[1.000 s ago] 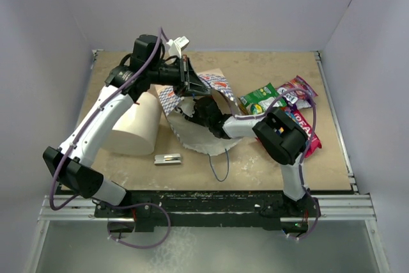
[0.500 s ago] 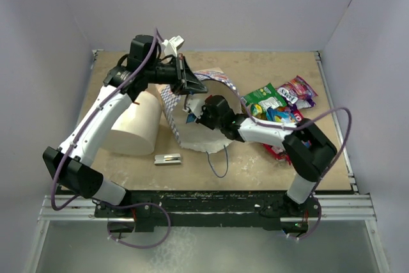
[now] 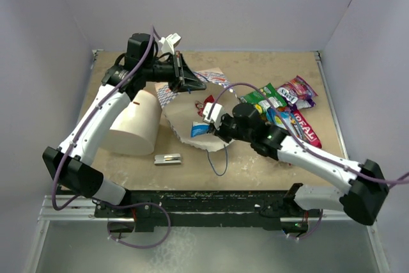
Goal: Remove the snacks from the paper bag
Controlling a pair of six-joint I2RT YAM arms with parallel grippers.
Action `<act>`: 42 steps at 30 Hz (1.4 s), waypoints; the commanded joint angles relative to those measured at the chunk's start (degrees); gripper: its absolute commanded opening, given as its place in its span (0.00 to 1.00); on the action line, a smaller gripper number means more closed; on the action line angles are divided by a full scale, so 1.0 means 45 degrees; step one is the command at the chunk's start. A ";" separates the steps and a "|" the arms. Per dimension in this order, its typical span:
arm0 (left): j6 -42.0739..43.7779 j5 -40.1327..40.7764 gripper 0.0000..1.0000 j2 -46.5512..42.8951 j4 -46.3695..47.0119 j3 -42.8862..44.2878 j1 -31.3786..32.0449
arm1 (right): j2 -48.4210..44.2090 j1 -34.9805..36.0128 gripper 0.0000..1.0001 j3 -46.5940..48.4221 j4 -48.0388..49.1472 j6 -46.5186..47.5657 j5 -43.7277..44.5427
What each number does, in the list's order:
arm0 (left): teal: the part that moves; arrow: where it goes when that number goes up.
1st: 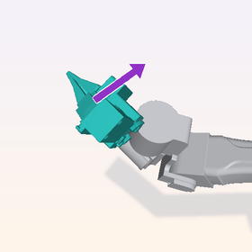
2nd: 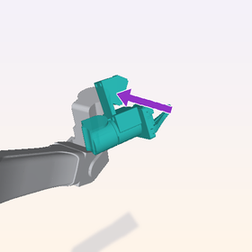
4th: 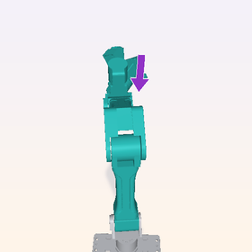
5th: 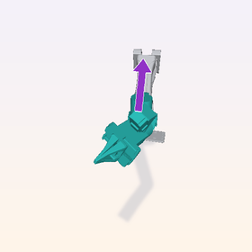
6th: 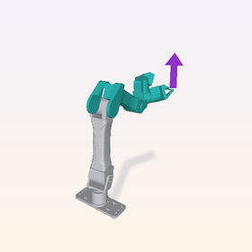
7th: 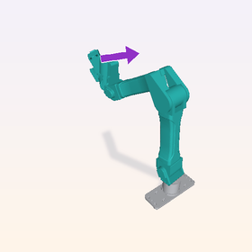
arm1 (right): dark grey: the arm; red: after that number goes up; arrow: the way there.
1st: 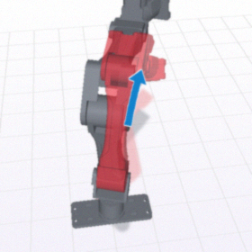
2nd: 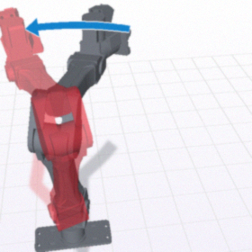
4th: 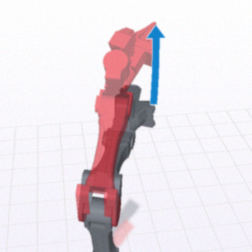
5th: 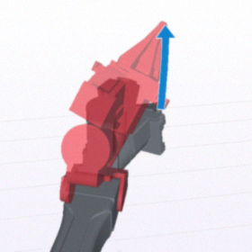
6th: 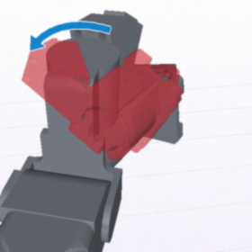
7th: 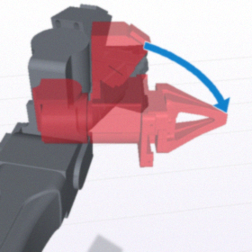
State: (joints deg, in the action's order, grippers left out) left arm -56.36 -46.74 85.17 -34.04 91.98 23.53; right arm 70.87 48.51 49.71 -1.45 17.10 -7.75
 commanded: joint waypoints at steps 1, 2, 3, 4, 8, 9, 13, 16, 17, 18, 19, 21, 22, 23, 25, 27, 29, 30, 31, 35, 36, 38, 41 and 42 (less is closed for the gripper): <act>0.0229 -0.0321 0.00 -0.0020 0.0276 -0.0029 -0.0137 | -0.1573 0.0002 0.18 0.0303 -0.1194 -0.0851 -0.0139; 0.0267 -0.0249 0.00 -0.0054 0.0252 -0.0055 -0.0146 | -0.1841 0.0001 0.18 0.0425 -0.1402 -0.1064 -0.0127; 0.0321 -0.0173 0.00 -0.0119 0.0210 -0.0105 -0.0135 | -0.2097 0.0006 0.17 0.0550 -0.1616 -0.1227 -0.0189; 0.0335 -0.0093 0.00 -0.0214 0.0171 -0.0169 -0.0144 | -0.2346 0.0002 0.17 0.0705 -0.1895 -0.1326 -0.0302; 0.0035 0.0122 0.00 -0.0458 0.0495 -0.0607 -0.0151 | -0.3065 0.0014 0.15 0.1622 -0.2976 -0.2043 -0.0072; -0.0009 0.0075 0.00 -0.0499 0.0626 -0.0713 -0.0151 | -0.3133 0.0012 0.15 0.2194 -0.3344 -0.2150 0.0008; 0.0648 0.0248 0.00 -0.0557 -0.0219 -0.0618 -0.0151 | -0.3287 0.0006 0.14 0.3457 -0.4911 -0.2967 0.1104; 0.1241 0.0741 0.00 -0.0849 -0.0914 -0.0835 -0.0151 | -0.3249 0.0005 0.07 0.4443 -0.6159 -0.3180 0.1396; 0.1343 0.0924 0.00 -0.0963 -0.1073 -0.0927 -0.0141 | -0.3281 0.0006 0.05 0.4675 -0.6525 -0.3218 0.1601; 0.1400 0.1082 0.00 -0.1041 -0.1152 -0.1015 -0.0154 | -0.3343 0.0006 0.04 0.4861 -0.6800 -0.3205 0.1746; 0.1409 0.1165 0.00 -0.1126 -0.1181 -0.1094 -0.0161 | -0.3444 0.0002 0.03 0.4967 -0.7035 -0.3123 0.1835; 0.1341 0.1316 0.00 -0.1288 -0.1145 -0.1242 -0.0149 | -0.3743 0.0003 0.03 0.4947 -0.7263 -0.3000 0.2098; 0.1292 0.1355 0.00 -0.1333 -0.1075 -0.1318 -0.0150 | -0.3924 0.0001 0.02 0.4865 -0.7273 -0.2968 0.2326; 0.1235 0.1367 0.00 -0.1351 -0.1010 -0.1381 -0.0138 | -0.4168 0.0001 0.02 0.4753 -0.7243 -0.2974 0.2605; 0.1174 0.1373 0.00 -0.1316 -0.0939 -0.1398 -0.0146 | -0.4459 0.0003 0.00 0.4574 -0.6983 -0.3423 0.3925; 0.1120 0.1299 0.00 -0.1253 -0.0928 -0.1291 -0.0134 | -0.4510 0.0001 0.00 0.4625 -0.6692 -0.4318 0.6192; 0.1162 0.1270 0.00 -0.1200 -0.1025 -0.1066 -0.0148 | -0.4302 0.0001 0.00 0.4821 -0.6470 -0.5235 0.8694; 0.1223 0.1288 0.00 -0.1156 -0.1150 -0.0939 -0.0141 | -0.4108 -0.0023 0.00 0.4911 -0.6363 -0.5535 0.9659; 0.1277 0.1286 0.00 -0.1111 -0.1291 -0.0804 -0.0140 | -0.3847 -0.0075 0.01 0.5027 -0.6240 -0.5607 1.0524; 0.1239 0.1144 0.00 -0.1045 -0.1541 -0.0581 -0.0145 | -0.2386 -0.1013 0.05 0.5347 -0.5767 -0.5789 1.2508; 0.1223 0.1138 0.00 -0.1080 -0.1574 -0.0571 -0.0145 | -0.2052 -0.1591 0.05 0.5311 -0.5612 -0.5910 1.2316; 0.1244 0.1150 0.00 -0.1172 -0.1712 -0.0511 -0.0144 | -0.1270 -0.3162 0.04 0.5315 -0.5585 -0.6585 1.0955; 0.1202 0.1208 0.00 -0.1248 -0.1853 -0.0480 -0.0150 | -0.0121 -0.5508 0.04 0.5292 -0.5955 -0.7926 0.9000; 0.1187 0.1195 0.00 -0.1257 -0.1867 -0.0485 -0.0151 | 0.0247 -0.6176 0.03 0.5275 -0.6116 -0.8323 0.8332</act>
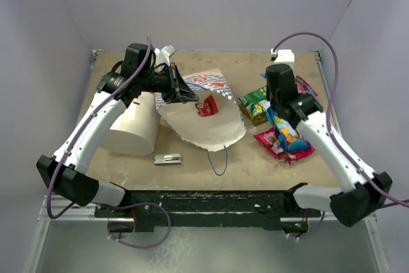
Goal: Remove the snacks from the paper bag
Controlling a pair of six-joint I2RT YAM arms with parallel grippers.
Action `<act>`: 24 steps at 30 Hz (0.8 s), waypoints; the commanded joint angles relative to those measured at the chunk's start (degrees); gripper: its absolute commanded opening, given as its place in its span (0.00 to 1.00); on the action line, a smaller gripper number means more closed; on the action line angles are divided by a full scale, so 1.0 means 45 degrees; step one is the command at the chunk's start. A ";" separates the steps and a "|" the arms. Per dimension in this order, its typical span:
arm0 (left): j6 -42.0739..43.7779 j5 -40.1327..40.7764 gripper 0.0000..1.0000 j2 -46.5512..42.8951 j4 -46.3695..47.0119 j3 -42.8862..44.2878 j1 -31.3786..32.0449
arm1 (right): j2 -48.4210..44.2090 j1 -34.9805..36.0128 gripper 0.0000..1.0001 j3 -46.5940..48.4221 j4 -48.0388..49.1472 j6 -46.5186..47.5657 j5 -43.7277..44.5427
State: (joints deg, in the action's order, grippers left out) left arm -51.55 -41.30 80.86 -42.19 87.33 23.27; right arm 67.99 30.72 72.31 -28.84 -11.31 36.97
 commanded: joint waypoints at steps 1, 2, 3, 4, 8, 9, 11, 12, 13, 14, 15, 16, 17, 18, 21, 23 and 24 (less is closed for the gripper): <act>0.0107 -0.0004 0.00 -0.0284 -0.0057 0.0542 -0.0090 | 0.1259 -0.2770 0.02 0.0189 -0.0197 -0.2400 -0.2123; 0.0093 -0.0034 0.00 -0.0282 -0.0035 0.0548 -0.0092 | 0.1545 -0.3326 0.02 0.0067 -0.0296 -0.2732 -0.2654; 0.0089 -0.0057 0.00 -0.0277 -0.0003 0.0558 -0.0087 | 0.1827 -0.3748 0.01 -0.0120 -0.0308 -0.2908 -0.3126; 0.0071 -0.0085 0.00 -0.0245 0.0018 0.0574 -0.0089 | 0.2046 -0.4135 0.01 -0.0321 -0.0283 -0.3037 -0.3390; 0.0088 -0.0210 0.00 -0.0062 0.0084 0.0663 -0.0087 | 0.2689 -0.5057 0.02 -0.1112 -0.0081 -0.2817 -0.3129; 0.0100 -0.0226 0.00 -0.0054 0.0107 0.0661 -0.0094 | 0.2788 -0.5226 0.02 -0.1285 0.0048 -0.2677 -0.3066; 0.0160 -0.0268 0.00 -0.0010 0.0119 0.0614 -0.0089 | 0.2919 -0.5536 0.03 -0.1617 0.0461 -0.2286 -0.3158; 0.0214 -0.0272 0.00 -0.0004 0.0136 0.0572 -0.0077 | 0.2978 -0.5645 0.03 -0.1724 0.0624 -0.1995 -0.3140; 0.0248 -0.0275 0.00 0.0012 0.0145 0.0532 -0.0090 | 0.3038 -0.5727 0.03 -0.1784 0.0847 -0.1795 -0.3128; 0.0267 -0.0293 0.00 0.0004 0.0173 0.0493 -0.0092 | 0.3068 -0.5781 0.03 -0.1850 0.1102 -0.1543 -0.3122; 0.0282 -0.0295 0.00 0.0000 0.0172 0.0478 -0.0092 | 0.3106 -0.5822 0.03 -0.1885 0.1557 -0.1355 -0.3131; 0.0271 -0.0295 0.00 0.0017 0.0172 0.0477 -0.0080 | 0.3197 -0.5844 0.03 -0.1838 0.1778 -0.1161 -0.3230; 0.0233 -0.0281 0.00 0.0027 0.0177 0.0471 -0.0086 | 0.3345 -0.5849 0.04 -0.1713 0.2088 -0.1049 -0.3362; 0.0153 -0.0276 0.00 0.0003 0.0177 0.0476 -0.0091 | 0.3624 -0.5850 0.04 -0.1394 0.2160 -0.0974 -0.3459; -0.0116 -0.0290 0.00 -0.0051 0.0295 0.0438 -0.0093 | 0.4765 -0.5867 0.04 -0.0486 0.2149 -0.0650 -0.3711; -0.0258 -0.0331 0.00 -0.0077 0.0351 0.0420 -0.0087 | 0.5340 -0.5879 0.04 -0.0100 0.2406 -0.0342 -0.3896; -0.0267 -0.0339 0.00 -0.0078 0.0385 0.0415 -0.0092 | 0.5585 -0.5891 0.05 0.0016 0.2596 -0.0119 -0.4040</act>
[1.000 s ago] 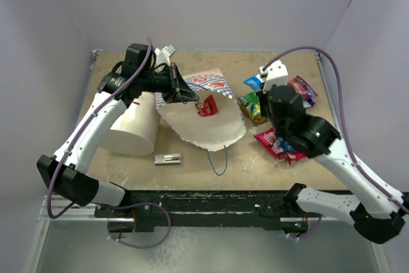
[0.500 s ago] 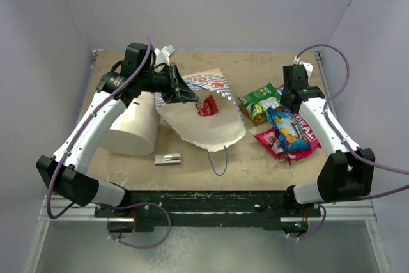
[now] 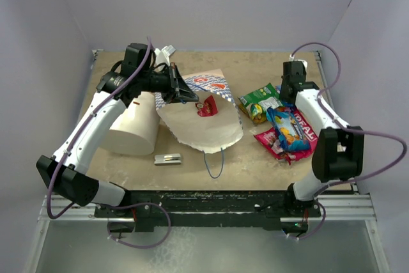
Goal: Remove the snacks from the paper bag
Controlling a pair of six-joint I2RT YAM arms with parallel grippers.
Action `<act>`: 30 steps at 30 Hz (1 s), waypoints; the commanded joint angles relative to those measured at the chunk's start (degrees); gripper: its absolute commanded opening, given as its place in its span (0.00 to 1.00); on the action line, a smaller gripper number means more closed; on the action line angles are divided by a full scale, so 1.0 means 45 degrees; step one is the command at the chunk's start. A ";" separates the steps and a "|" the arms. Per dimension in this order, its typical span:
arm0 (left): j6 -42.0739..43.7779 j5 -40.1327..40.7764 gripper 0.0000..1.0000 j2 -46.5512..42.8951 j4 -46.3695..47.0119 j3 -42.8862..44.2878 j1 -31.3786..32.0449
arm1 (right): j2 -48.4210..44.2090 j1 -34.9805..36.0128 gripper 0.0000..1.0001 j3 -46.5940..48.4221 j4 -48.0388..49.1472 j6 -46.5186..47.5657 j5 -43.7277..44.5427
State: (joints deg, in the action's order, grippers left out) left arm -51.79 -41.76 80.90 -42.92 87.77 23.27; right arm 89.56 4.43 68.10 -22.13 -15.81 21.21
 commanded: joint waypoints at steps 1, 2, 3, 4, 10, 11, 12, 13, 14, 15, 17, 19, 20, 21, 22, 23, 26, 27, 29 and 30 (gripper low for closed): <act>-0.0198 -0.0240 0.00 -0.0078 0.0552 0.0308 -0.0092 | 0.1039 -0.0056 0.06 0.1061 0.1260 0.1100 -0.0732; -0.0208 -0.0228 0.00 -0.0079 0.0540 0.0275 -0.0092 | 0.1314 -0.0064 0.06 0.1225 0.1318 0.1262 -0.0901; -0.0219 -0.0242 0.00 -0.0077 0.0541 0.0222 -0.0092 | 0.1576 -0.0065 0.06 0.1434 0.1231 0.1355 -0.1071; -0.0255 -0.0268 0.00 -0.0040 0.0561 0.0189 -0.0090 | 0.1907 -0.0075 0.06 0.1638 0.1076 0.1374 -0.1285; -0.0269 -0.0514 0.00 0.0242 0.0601 0.0433 -0.0102 | 0.2702 -0.0066 0.09 0.2072 0.0672 0.0703 -0.2443; -0.0242 -0.0502 0.00 0.0302 0.0524 0.0513 -0.0084 | 0.2694 -0.0066 0.12 0.2050 0.0544 0.0636 -0.2430; -0.0272 -0.0515 0.00 0.0303 0.0529 0.0534 -0.0091 | 0.2637 -0.0066 0.15 0.1957 0.0467 0.0610 -0.2378; -0.0310 -0.0583 0.00 0.0289 0.0574 0.0540 -0.0085 | 0.2508 -0.0066 0.19 0.1791 0.0392 0.0619 -0.2261; -0.0337 -0.0603 0.00 0.0277 0.0606 0.0577 -0.0091 | 0.2384 -0.0066 0.24 0.1649 0.0329 0.0674 -0.2095; -0.0319 -0.0601 0.00 0.0224 0.0569 0.0619 -0.0090 | 0.2234 -0.0066 0.30 0.1541 0.0228 0.0793 -0.1908; -0.0318 -0.0537 0.00 0.0139 0.0550 0.0622 -0.0091 | 0.1896 -0.0066 0.40 0.1426 0.0031 0.1135 -0.1584; -0.0343 -0.0525 0.00 0.0077 0.0536 0.0613 -0.0083 | 0.1386 -0.0066 0.48 0.1393 -0.0166 0.1462 -0.1434; -0.0351 -0.0552 0.00 0.0069 0.0550 0.0596 -0.0091 | 0.1114 -0.0066 0.53 0.1438 -0.0276 0.1568 -0.1384; -0.0364 -0.0563 0.00 0.0054 0.0560 0.0594 -0.0092 | 0.0833 -0.0066 0.55 0.1485 -0.0404 0.1603 -0.1400; -0.0366 -0.0564 0.00 0.0054 0.0571 0.0594 -0.0092 | 0.0605 -0.0066 0.56 0.1557 -0.0555 0.1596 -0.1502; -0.0364 -0.0598 0.00 0.0035 0.0616 0.0594 -0.0092 | 0.0388 -0.0066 0.57 0.1656 -0.0798 0.1531 -0.1678; -0.0303 -0.0677 0.00 0.0049 0.0654 0.0594 -0.0082 | -0.0166 -0.0066 0.60 0.1913 -0.1675 0.1289 -0.2675; -0.0305 -0.0727 0.00 0.0071 0.0677 0.0592 -0.0091 | -0.0335 -0.0066 0.60 0.1962 -0.2051 0.1188 -0.3067; -0.0284 -0.0843 0.00 0.0107 0.0710 0.0579 -0.0092 | -0.0624 -0.0066 0.60 0.2065 -0.2963 0.1225 -0.4502; -0.0258 -0.0870 0.00 0.0112 0.0716 0.0545 -0.0092 | -0.0810 -0.0066 0.60 0.2010 -0.3340 0.1531 -0.4839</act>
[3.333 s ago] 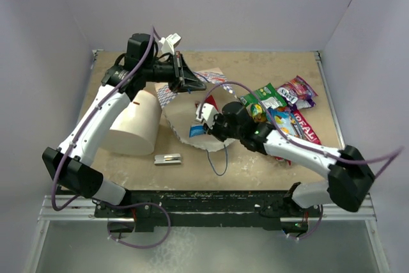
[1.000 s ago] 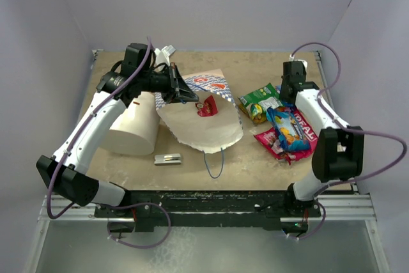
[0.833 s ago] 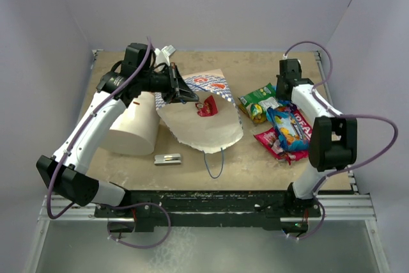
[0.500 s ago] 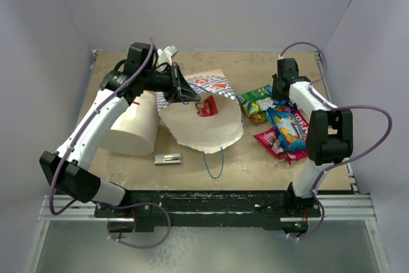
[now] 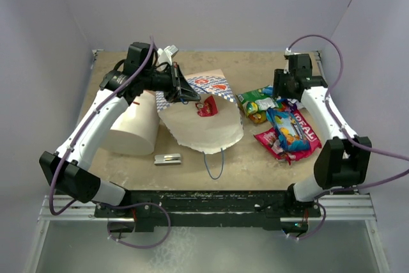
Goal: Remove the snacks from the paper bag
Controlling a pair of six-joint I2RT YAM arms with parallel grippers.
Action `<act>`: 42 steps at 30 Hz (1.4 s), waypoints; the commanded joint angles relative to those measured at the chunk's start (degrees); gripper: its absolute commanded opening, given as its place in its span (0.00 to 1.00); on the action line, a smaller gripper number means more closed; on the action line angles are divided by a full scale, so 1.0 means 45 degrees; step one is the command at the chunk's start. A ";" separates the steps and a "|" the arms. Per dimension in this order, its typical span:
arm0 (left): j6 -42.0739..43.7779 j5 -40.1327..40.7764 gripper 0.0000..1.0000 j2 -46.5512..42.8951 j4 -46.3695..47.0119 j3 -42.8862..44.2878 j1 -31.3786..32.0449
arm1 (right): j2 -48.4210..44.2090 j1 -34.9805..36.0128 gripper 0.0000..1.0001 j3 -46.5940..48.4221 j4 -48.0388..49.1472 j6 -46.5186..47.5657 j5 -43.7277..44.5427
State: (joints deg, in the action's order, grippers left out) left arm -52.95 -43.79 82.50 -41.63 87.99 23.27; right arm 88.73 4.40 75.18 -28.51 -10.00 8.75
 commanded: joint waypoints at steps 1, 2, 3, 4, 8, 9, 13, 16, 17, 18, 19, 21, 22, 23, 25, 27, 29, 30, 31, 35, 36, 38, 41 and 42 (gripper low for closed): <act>0.0007 -0.0436 0.00 -0.0236 0.0445 0.0469 -0.0092 | -0.0956 -0.0051 0.60 0.0222 -0.2096 0.0326 -0.2332; 0.0025 -0.0475 0.00 -0.0238 0.0462 0.0436 -0.0087 | -0.1415 -0.0042 0.60 -0.0156 -0.2089 0.0384 -0.3019; 0.0040 -0.0524 0.00 -0.0229 0.0493 0.0397 -0.0084 | -0.2022 -0.0041 0.60 -0.0725 -0.1948 0.0357 -0.3635; 0.0051 -0.0564 0.00 -0.0228 0.0514 0.0354 -0.0089 | -0.2630 -0.0041 0.60 -0.1115 -0.1797 0.0334 -0.4188; 0.0083 -0.0640 0.00 -0.0274 0.0547 0.0240 -0.0078 | -0.4960 -0.0027 0.67 -0.2325 -0.1222 -0.0109 -0.6362; 0.0089 -0.0684 0.00 -0.0285 0.0567 0.0209 -0.0086 | -0.5358 -0.0008 0.68 -0.2543 -0.1088 -0.0296 -0.6897; 0.0114 -0.0776 0.00 -0.0302 0.0641 0.0155 -0.0090 | -0.6568 0.1068 0.69 -0.3467 -0.0267 -0.1057 -0.7736; 0.0097 -0.0896 0.00 -0.0286 0.0765 0.0156 -0.0087 | -0.6928 0.3833 0.69 -0.3498 0.0252 -0.1738 -0.6823; 0.0088 -0.0938 0.00 -0.0272 0.0782 0.0155 -0.0077 | -0.6969 0.4689 0.68 -0.3417 0.0395 -0.2006 -0.6337; 0.0087 -0.0975 0.00 -0.0258 0.0836 0.0145 -0.0100 | -0.7040 0.5550 0.68 -0.3282 0.0508 -0.2200 -0.5771; 0.0109 -0.1016 0.00 -0.0239 0.0889 0.0158 -0.0091 | -0.7156 0.6207 0.68 -0.3138 0.0573 -0.2376 -0.5255; 0.0125 -0.1112 0.00 -0.0165 0.0988 0.0152 -0.0092 | -0.7410 0.7111 0.68 -0.2905 0.0734 -0.2586 -0.4364; 0.0127 -0.1124 0.00 -0.0125 0.1030 0.0145 -0.0097 | -0.7539 0.7467 0.68 -0.2791 0.0851 -0.2617 -0.4189; 0.0133 -0.1145 0.00 -0.0080 0.1087 0.0141 -0.0090 | -0.7643 0.7809 0.68 -0.2750 0.1078 -0.2636 -0.3998; 0.0117 -0.1193 0.00 0.0013 0.1246 0.0098 -0.0087 | -0.7669 0.8511 0.67 -0.2668 0.1435 -0.2650 -0.3436; 0.0099 -0.1240 0.00 0.0097 0.1386 0.0113 -0.0082 | -0.7319 0.9262 0.65 -0.2556 0.1553 -0.2739 -0.2294; 0.0089 -0.1229 0.00 0.0141 0.1441 0.0179 -0.0091 | -0.6617 0.9988 0.65 -0.2354 0.1511 -0.2559 -0.1569; 0.0092 -0.1217 0.00 0.0143 0.1424 0.0224 -0.0082 | -0.6222 1.0492 0.65 -0.2219 0.1512 -0.2421 -0.1019; 0.0104 -0.1176 0.00 0.0126 0.1402 0.0261 -0.0106 | -0.5826 1.0987 0.65 -0.2066 0.1522 -0.2208 -0.0367; -0.0123 -0.0985 0.00 -0.0015 0.1406 0.0206 -0.0098 | -0.4460 1.2137 0.66 -0.1915 0.2030 -0.1135 0.2116; -0.0186 -0.0971 0.00 -0.0045 0.1400 0.0178 -0.0093 | -0.4339 1.2145 0.67 -0.2157 0.2548 -0.0851 0.2495; -0.0278 -0.0936 0.00 -0.0051 0.1371 0.0202 -0.0093 | -0.4266 1.2146 0.68 -0.2881 0.3904 -0.0223 0.3174; -0.0313 -0.0951 0.00 0.0090 0.1225 0.0490 -0.0107 | -0.4261 1.2146 0.69 -0.4514 0.6553 0.0992 0.3610; -0.0320 -0.0952 0.00 0.0171 0.1109 0.0636 -0.0094 | -0.4187 1.2137 0.69 -0.4823 0.7108 0.1353 0.3495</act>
State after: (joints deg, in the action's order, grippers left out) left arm -53.56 -47.81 83.11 -37.82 87.96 23.27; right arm 70.85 59.22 58.85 -12.51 -12.14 17.72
